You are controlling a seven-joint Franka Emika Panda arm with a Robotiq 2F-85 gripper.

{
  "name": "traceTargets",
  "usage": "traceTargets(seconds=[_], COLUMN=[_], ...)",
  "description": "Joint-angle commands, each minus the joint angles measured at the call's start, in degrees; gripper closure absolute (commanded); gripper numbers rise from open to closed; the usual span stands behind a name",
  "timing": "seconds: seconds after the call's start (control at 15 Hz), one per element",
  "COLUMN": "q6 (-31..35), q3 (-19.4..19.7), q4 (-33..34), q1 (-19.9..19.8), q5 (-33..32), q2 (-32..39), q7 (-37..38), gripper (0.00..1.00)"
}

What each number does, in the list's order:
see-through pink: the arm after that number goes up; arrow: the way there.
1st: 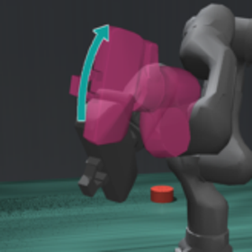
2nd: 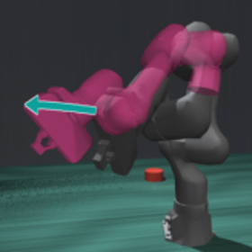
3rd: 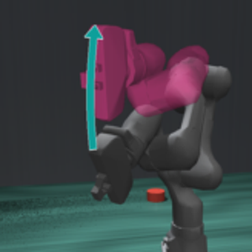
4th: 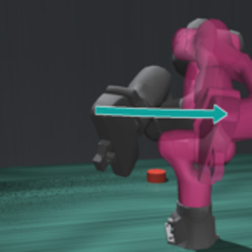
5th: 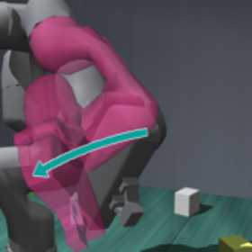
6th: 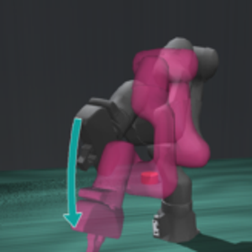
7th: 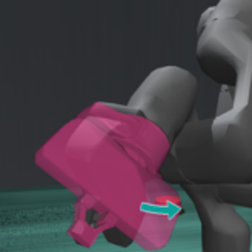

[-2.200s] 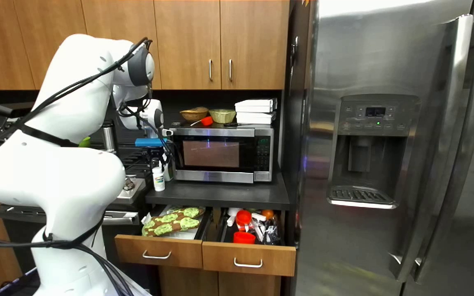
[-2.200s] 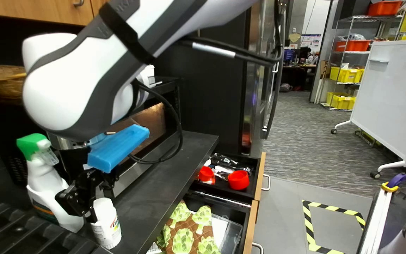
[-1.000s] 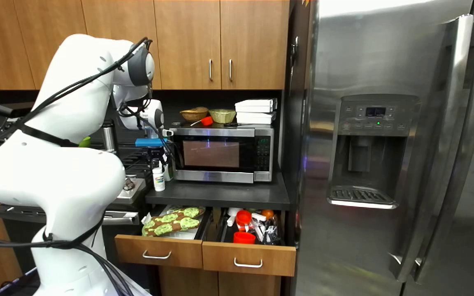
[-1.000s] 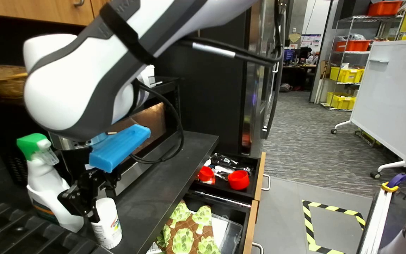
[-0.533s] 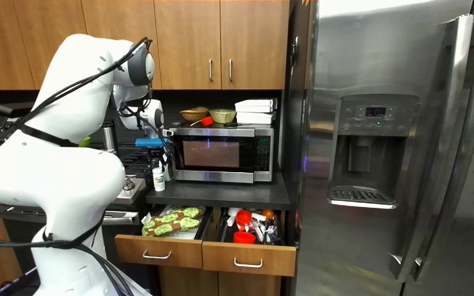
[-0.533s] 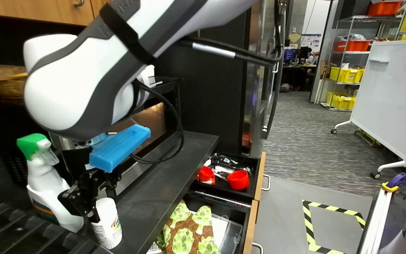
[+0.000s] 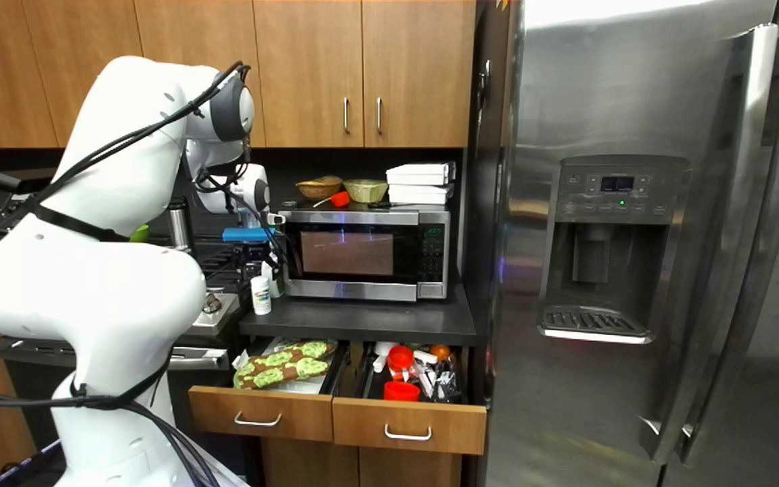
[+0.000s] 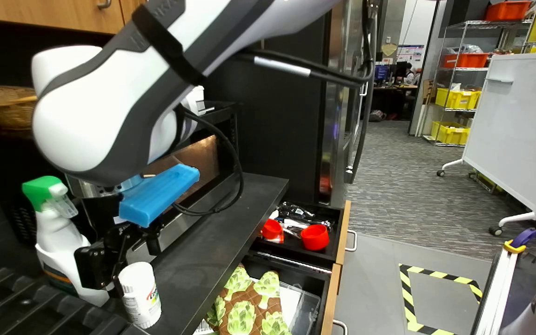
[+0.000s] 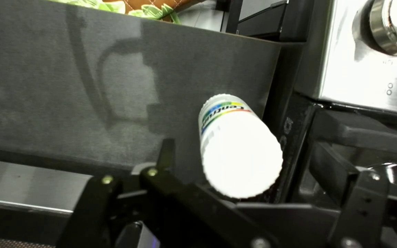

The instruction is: Put the lid on the bottle

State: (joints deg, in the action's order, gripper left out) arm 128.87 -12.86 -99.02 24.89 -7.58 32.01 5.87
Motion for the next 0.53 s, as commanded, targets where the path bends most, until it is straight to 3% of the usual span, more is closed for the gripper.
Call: traceTargets(seconds=[0.0,0.47], q6=[-1.4,-1.6], q3=[0.7,1.5], q4=[0.8,-2.6], q1=[-0.2,-1.0], q5=[-0.7,-0.9], q2=[-0.4,-4.8], q7=[0.0,1.1], gripper=[0.00,0.00])
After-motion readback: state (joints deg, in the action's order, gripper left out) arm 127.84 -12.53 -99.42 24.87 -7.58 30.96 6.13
